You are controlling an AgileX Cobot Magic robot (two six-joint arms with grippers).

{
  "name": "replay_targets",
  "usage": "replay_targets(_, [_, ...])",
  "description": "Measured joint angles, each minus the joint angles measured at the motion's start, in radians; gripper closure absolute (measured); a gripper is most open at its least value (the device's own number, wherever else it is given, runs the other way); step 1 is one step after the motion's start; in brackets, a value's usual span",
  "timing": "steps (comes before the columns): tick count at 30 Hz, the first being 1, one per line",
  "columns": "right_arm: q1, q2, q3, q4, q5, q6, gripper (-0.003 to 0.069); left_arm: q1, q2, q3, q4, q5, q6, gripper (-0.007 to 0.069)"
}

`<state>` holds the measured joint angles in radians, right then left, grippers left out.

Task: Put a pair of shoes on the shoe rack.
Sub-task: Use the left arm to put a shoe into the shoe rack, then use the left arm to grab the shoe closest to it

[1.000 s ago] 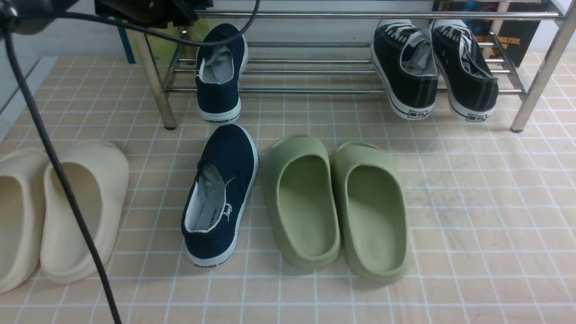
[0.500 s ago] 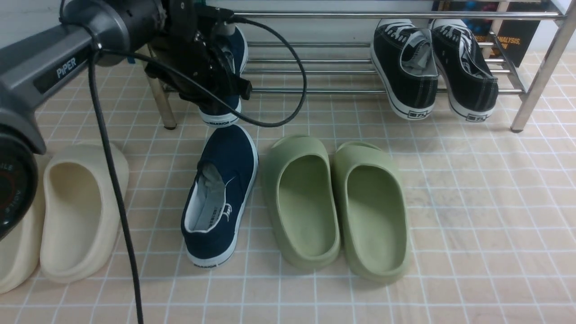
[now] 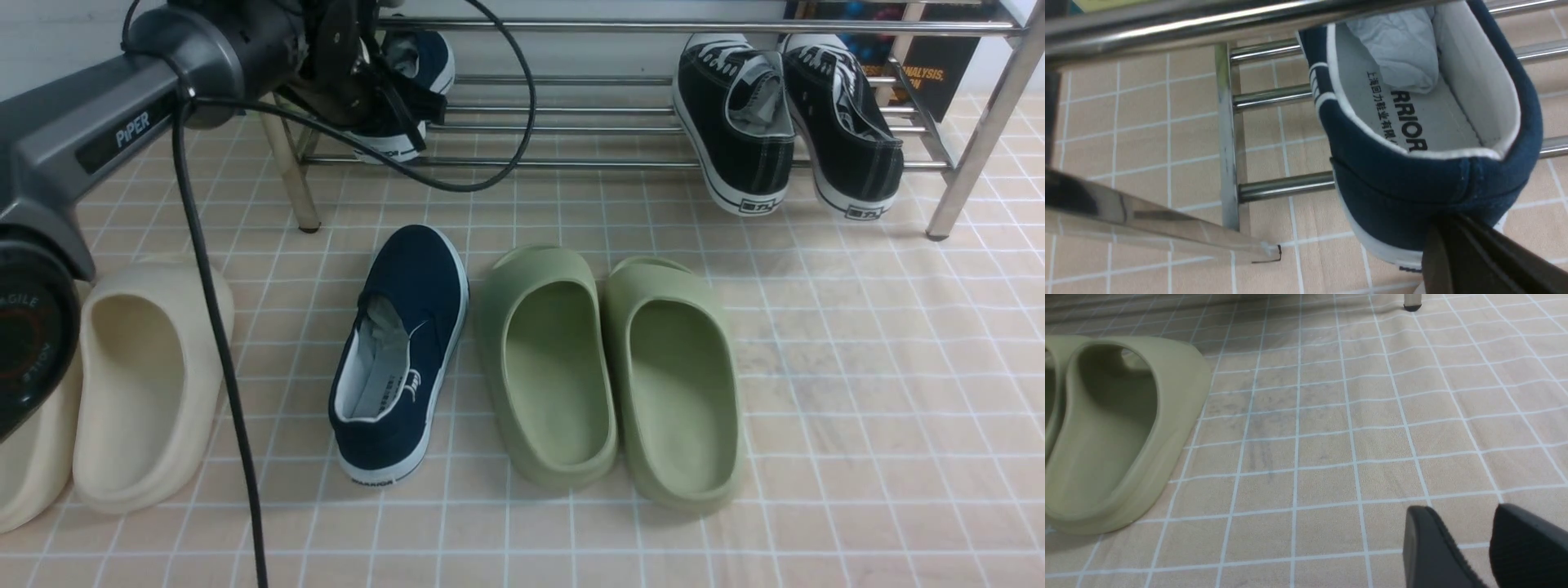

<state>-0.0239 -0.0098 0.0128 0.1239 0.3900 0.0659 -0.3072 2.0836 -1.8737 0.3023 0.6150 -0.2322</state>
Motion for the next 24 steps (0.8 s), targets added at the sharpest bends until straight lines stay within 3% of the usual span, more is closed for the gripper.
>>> replay_targets(6, [0.0, 0.0, 0.0, 0.0, 0.0, 0.0, 0.0421, -0.02, -0.057, 0.003, 0.003, 0.153, 0.018, 0.062])
replay_targets(17, [0.0, 0.0, 0.0, 0.0, 0.0, 0.0, 0.0421, -0.035, -0.416, 0.011, -0.036, 0.553, 0.149, 0.0608])
replay_targets(21, [0.0, 0.0, 0.0, 0.0, 0.0, 0.0, 0.042, -0.035, -0.523, 0.123, -0.086, 0.571, 0.163, 0.0604])
replay_targets(24, [0.0, 0.0, 0.0, 0.0, 0.0, 0.0, 0.042, -0.035, -0.577, 0.324, -0.15, 0.477, 0.149, 0.0601])
